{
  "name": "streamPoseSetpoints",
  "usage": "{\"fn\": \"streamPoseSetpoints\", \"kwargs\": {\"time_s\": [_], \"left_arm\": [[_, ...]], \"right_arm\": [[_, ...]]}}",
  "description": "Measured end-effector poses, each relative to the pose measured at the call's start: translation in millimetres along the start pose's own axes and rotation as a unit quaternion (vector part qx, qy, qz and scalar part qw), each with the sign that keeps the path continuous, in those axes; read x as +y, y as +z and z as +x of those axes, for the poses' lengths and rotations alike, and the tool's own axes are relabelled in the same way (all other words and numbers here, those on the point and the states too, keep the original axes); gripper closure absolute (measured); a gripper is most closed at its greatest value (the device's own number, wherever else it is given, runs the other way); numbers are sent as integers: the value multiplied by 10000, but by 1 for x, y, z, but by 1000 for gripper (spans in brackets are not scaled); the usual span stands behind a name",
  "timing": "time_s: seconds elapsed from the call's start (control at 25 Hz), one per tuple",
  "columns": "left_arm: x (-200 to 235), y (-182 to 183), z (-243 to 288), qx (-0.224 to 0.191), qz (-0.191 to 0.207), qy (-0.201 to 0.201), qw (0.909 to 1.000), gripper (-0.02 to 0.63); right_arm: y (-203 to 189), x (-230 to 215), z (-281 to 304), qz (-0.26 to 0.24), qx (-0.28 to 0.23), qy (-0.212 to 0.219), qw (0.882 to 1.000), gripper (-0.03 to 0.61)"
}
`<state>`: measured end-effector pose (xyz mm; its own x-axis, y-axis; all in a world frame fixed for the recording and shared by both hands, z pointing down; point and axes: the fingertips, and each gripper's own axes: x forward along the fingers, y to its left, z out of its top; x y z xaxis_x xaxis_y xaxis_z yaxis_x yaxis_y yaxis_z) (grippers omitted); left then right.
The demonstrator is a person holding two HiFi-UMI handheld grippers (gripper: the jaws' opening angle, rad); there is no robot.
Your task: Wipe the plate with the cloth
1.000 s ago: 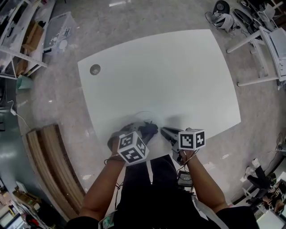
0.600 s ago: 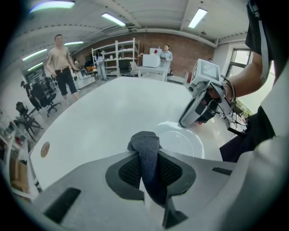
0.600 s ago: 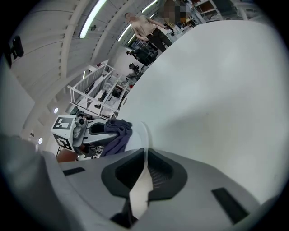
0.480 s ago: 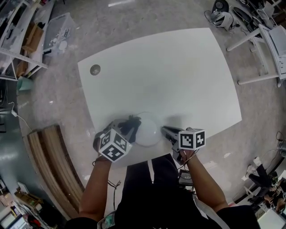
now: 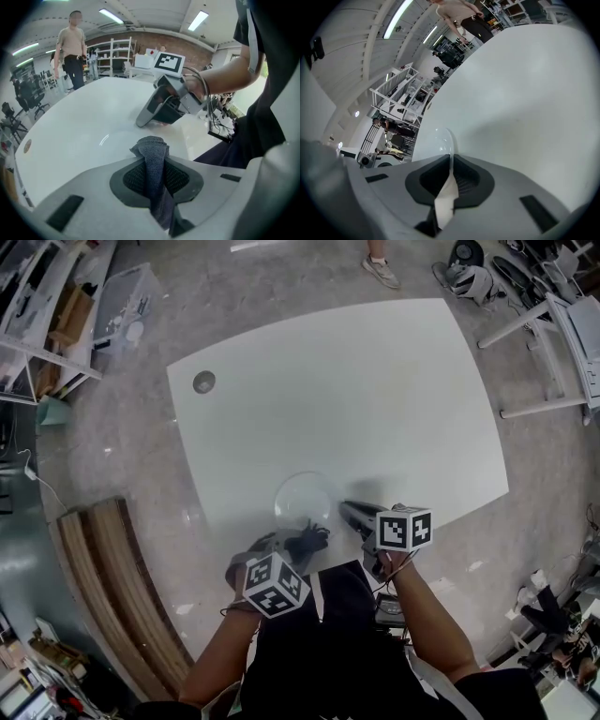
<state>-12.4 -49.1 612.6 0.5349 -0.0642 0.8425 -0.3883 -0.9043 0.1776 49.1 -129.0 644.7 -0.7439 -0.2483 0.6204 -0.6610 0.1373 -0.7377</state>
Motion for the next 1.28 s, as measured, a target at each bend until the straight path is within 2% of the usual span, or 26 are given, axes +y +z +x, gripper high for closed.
{"fn": "streamPoseSetpoints", "kwargs": {"time_s": [0.16, 0.32, 0.52, 0.68, 0.84, 1.0, 1.16, 1.28], "left_arm": [[13, 35, 13, -219, 100, -5, 9997, 560], [49, 51, 17, -209, 169, 196, 9994, 560], [100, 40, 6, -117, -82, 573, 9983, 560], [114, 12, -15, -7, -358, 790, 9962, 560], [94, -14, -31, 94, -566, 811, 9950, 560], [47, -22, -31, 46, -686, 541, 9962, 560], [9, -5, -15, -48, -499, 164, 9986, 560], [3, 19, 2, -108, -202, 10, 9997, 560]], "right_arm": [[-3, 3, 1, -36, 21, 23, 10000, 557], [-4, 4, 1, -90, 44, 32, 9999, 556], [-8, 2, -3, -104, 37, 18, 9999, 556], [-7, 0, -2, -81, 4, 30, 10000, 555], [-6, -2, -6, 17, -37, 9, 10000, 555], [-7, 0, -7, 42, -30, -36, 10000, 555], [-5, 6, -3, -6, -17, -69, 10000, 555], [-5, 7, -2, -74, 0, -82, 9999, 555]]}}
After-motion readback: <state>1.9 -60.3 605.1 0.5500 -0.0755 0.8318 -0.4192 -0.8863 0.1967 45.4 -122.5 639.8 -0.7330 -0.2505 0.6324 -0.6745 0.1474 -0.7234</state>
